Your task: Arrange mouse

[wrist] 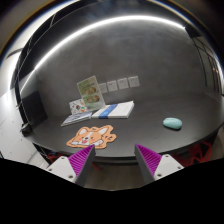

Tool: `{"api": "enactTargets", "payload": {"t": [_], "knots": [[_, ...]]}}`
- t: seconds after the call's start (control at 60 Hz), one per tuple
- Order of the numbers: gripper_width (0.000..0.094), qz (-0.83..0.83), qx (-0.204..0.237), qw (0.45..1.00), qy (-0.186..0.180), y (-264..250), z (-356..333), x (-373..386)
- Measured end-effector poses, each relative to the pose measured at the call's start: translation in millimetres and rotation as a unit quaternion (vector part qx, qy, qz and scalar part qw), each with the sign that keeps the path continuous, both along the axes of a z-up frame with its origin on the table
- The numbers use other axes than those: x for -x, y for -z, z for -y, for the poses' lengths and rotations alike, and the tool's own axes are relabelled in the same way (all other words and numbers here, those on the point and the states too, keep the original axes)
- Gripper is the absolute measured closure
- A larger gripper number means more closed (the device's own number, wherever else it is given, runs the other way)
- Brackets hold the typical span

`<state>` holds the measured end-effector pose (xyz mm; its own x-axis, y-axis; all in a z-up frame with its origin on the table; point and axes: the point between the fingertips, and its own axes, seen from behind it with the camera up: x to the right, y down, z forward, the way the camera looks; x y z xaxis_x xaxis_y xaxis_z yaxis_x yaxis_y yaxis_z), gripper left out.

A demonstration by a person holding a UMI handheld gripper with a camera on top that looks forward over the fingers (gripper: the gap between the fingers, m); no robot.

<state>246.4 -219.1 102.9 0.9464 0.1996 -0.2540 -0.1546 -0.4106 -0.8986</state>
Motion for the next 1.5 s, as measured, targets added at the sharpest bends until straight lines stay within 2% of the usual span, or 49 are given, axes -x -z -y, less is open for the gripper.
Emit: {"api": "enactTargets", "payload": {"t": [0.2, 0.333, 0.467, 0.567, 0.683, 0.817, 0.917, 1.1, 1.2, 1.25, 1.267, 1.283, 1.3, 1.35, 1.367, 1.5], "knots": [[0.0115, 0.045, -0.009, 0.998, 0.046, 26, -17, -46], [0.0116, 0.057, 0.015, 0.995, 0.085, 51, -25, -89], [0.0116, 0.085, 0.018, 0.987, 0.136, 72, -56, -144], [0.0113, 0.121, 0.015, 0.980, 0.160, 86, -86, -186], [0.0107, 0.153, 0.035, 0.968, 0.196, 106, -123, -240], [0.0113, 0.138, 0.049, 0.971, 0.191, 115, -165, -259], [0.0106, 0.114, 0.077, 0.972, 0.191, 120, -185, -268], [0.0098, 0.136, 0.099, 0.973, 0.160, 116, -219, -278], [0.0081, 0.118, 0.113, 0.973, 0.161, 117, -234, -282], [0.0116, 0.117, 0.118, 0.972, 0.166, 117, -242, -288], [0.0090, 0.118, 0.118, 0.972, 0.166, 117, -245, -288], [0.0122, 0.117, 0.119, 0.972, 0.165, 117, -246, -288], [0.0213, 0.116, 0.120, 0.972, 0.166, 118, -247, -287], [0.0322, 0.115, 0.123, 0.970, 0.174, 119, -249, -288], [0.0405, 0.114, 0.122, 0.969, 0.180, 119, -249, -289], [0.0452, 0.111, 0.131, 0.963, 0.207, 121, -249, -289]]}}
